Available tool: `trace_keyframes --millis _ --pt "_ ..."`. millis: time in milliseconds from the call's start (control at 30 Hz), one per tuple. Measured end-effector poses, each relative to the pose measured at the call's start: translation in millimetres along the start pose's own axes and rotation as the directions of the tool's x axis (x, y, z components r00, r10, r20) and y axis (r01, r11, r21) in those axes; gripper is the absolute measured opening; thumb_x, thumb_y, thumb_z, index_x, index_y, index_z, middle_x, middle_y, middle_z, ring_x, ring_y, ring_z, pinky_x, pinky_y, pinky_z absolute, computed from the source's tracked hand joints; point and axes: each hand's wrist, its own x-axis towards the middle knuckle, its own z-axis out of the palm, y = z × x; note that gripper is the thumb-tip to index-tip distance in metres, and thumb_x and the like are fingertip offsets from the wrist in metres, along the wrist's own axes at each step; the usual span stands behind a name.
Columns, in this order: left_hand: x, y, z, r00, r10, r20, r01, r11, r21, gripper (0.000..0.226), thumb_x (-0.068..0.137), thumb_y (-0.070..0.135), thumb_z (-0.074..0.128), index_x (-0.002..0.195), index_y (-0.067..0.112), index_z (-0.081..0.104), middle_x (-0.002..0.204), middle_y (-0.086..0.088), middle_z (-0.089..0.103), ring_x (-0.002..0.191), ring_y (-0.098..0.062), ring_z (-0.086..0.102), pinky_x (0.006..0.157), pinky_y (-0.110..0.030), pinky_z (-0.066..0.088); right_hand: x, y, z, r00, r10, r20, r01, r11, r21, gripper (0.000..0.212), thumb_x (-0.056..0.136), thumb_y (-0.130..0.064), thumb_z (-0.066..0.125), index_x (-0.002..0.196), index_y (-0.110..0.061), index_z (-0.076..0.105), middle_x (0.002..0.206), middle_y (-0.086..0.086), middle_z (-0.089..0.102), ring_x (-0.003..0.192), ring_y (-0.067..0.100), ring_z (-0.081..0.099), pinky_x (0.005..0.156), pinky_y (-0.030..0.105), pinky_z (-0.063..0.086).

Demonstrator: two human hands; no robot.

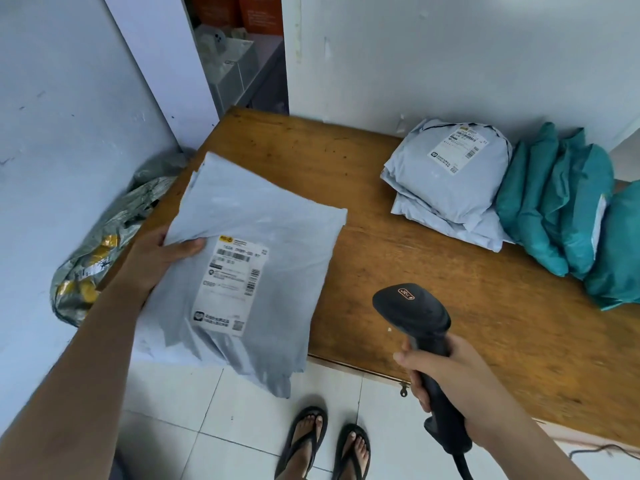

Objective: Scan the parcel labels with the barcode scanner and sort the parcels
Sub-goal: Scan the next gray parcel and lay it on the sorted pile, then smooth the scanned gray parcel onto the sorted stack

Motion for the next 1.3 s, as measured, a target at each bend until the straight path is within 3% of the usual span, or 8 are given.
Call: trace_keyframes --millis 133,300,467,700,867,967,1100,1300 --pt "24.1 -56.2 -16.8 0.955 -0.278 -0.102 0.289 0.949 0.129 0.041 0.085 0.03 0.068 0.114 0.001 0.062 0.115 -0.015 0.066 0.085 -0.026 0.063 0.08 -0.037 0.051 3.1 1.2 4.0 1.0 -0.01 -0.002 0.01 1.0 -0.021 0.014 0.083 0.002 0.064 0.074 0.0 0.054 0.045 0.014 0.044 0.035 0.021 0.037 0.047 0.027 0.037" --pt "38.3 -75.2 -18.7 0.92 -0.362 -0.15 0.37 0.929 0.027 0.075 0.08 0.034 0.073 0.139 0.002 0.04 0.132 -0.007 0.052 0.11 -0.031 0.056 0.1 -0.045 0.043 5.9 -2.8 2.0 0.999 -0.006 -0.04 0.005 1.0 -0.029 0.016 0.082 0.001 0.065 0.071 -0.003 0.053 0.049 0.017 0.045 0.037 0.021 0.037 0.044 0.024 0.037" --pt "46.3 -72.4 -31.1 0.894 -0.446 -0.046 0.448 0.894 0.022 0.034 0.073 0.03 0.078 0.09 0.005 0.064 0.098 -0.014 0.068 0.088 -0.031 0.064 0.091 -0.046 0.049 14.8 -5.9 11.3 0.999 -0.002 -0.037 0.0 0.998 -0.059 0.02 0.082 0.0 0.066 0.067 -0.006 0.053 0.05 0.018 0.045 0.037 0.022 0.037 0.046 0.025 0.038" --pt "71.8 -64.6 -41.2 0.93 -0.217 -0.295 0.279 0.942 0.186 0.038 0.075 0.032 0.079 0.061 0.01 0.051 0.069 -0.014 0.05 0.068 -0.021 0.049 0.061 -0.031 0.038 28.1 -17.7 28.8 1.0 -0.007 -0.007 0.005 0.989 -0.15 0.022 0.083 -0.002 0.066 0.067 -0.005 0.051 0.045 0.017 0.045 0.038 0.022 0.037 0.055 0.032 0.042" --pt "113.2 -38.7 -74.7 0.894 -0.163 -0.418 0.277 0.933 0.23 0.026 0.078 0.026 0.078 0.074 0.007 0.059 0.066 -0.017 0.052 0.058 -0.023 0.047 0.054 -0.025 0.042 34.0 -28.0 27.6 0.999 -0.015 -0.044 0.011 0.996 -0.09 0.023 0.082 -0.002 0.066 0.065 -0.007 0.053 0.046 0.017 0.044 0.038 0.022 0.036 0.048 0.026 0.04" --pt "125.8 -35.9 -76.7 0.869 -0.128 -0.478 0.355 0.833 0.424 0.043 0.085 0.025 0.068 0.113 -0.007 0.061 0.113 -0.031 0.06 0.101 -0.041 0.06 0.087 -0.038 0.048 36.0 -29.1 24.3 0.996 0.008 -0.09 -0.013 0.998 -0.055 0.017 0.082 0.0 0.066 0.071 -0.005 0.054 0.048 0.017 0.044 0.039 0.021 0.037 0.042 0.022 0.038" --pt "127.9 -32.1 -39.7 0.856 -0.126 -0.501 0.439 0.69 0.576 0.057 0.089 0.018 0.055 0.137 -0.005 0.035 0.142 -0.031 0.037 0.131 -0.047 0.035 0.109 -0.054 0.027 36.7 -32.6 13.5 0.989 0.041 -0.14 -0.045 0.999 -0.022 0.017 0.082 -0.001 0.067 0.072 -0.005 0.054 0.047 0.015 0.044 0.039 0.021 0.037 0.039 0.023 0.035" --pt "127.4 17.8 75.4 0.973 0.143 -0.179 -0.009 0.804 0.595 0.052 0.091 -0.003 0.042 0.142 0.004 0.034 0.143 -0.023 0.041 0.13 -0.039 0.04 0.106 -0.044 0.035 36.0 -45.6 -18.8 0.982 0.05 -0.181 -0.044 0.998 0.039 0.014 0.082 0.0 0.067 0.075 -0.003 0.054 0.048 0.015 0.044 0.04 0.021 0.037 0.041 0.025 0.035"
